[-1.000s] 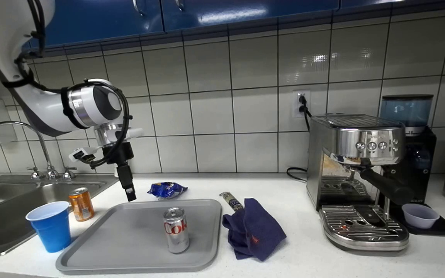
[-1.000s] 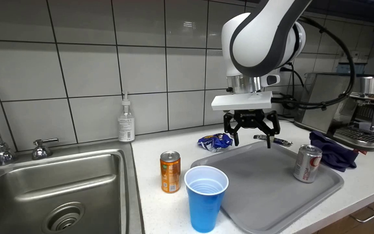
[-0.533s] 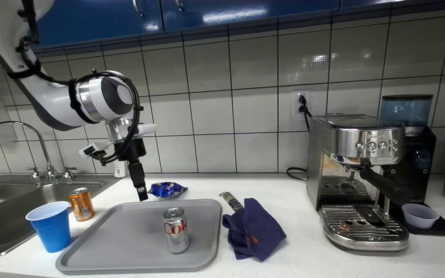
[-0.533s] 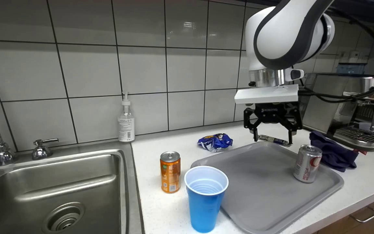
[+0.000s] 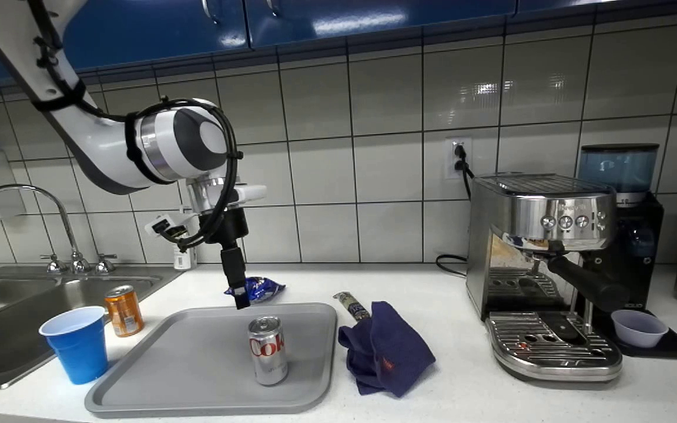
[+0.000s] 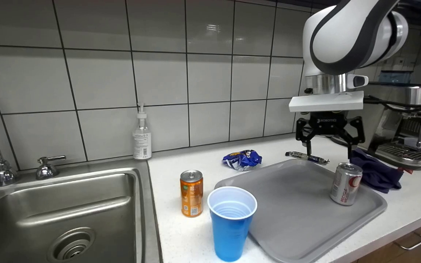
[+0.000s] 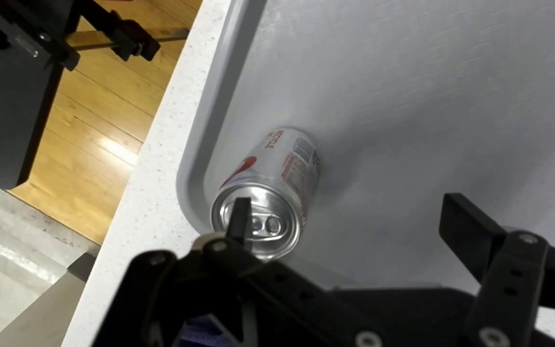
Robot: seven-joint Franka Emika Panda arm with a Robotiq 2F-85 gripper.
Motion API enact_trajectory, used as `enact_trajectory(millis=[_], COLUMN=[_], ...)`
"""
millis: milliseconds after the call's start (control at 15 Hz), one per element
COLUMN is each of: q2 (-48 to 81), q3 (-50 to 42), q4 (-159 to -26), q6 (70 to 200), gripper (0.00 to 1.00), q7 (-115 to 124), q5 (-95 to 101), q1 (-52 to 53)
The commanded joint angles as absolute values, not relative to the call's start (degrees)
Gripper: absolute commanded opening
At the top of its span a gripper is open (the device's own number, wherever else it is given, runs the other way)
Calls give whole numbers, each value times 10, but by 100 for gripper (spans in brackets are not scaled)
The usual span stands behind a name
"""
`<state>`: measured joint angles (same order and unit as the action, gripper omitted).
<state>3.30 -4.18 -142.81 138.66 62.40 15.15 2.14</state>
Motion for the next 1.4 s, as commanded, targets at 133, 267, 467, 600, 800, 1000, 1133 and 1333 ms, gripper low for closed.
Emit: enact_trajectory(millis=[133, 267, 467, 600, 800, 1000, 1133, 1333], q2=[21, 21, 21, 23, 22, 22, 28, 39], q3=[-51, -54, -57, -57, -59, -62, -63, -65], q4=[-1448, -1449, -1452, -1456, -1464, -1468, -1468, -1467], q6=[1415, 1418, 1422, 1423, 1425, 1426, 1428, 1430], gripper=[100, 100, 100, 100, 100, 100, 100, 100], q7=[574, 560, 546, 541, 540, 540, 548, 559], q5=[134, 129, 126, 127, 133, 135, 141, 147], q1=[-11, -16, -20, -20, -21, -22, -22, -21])
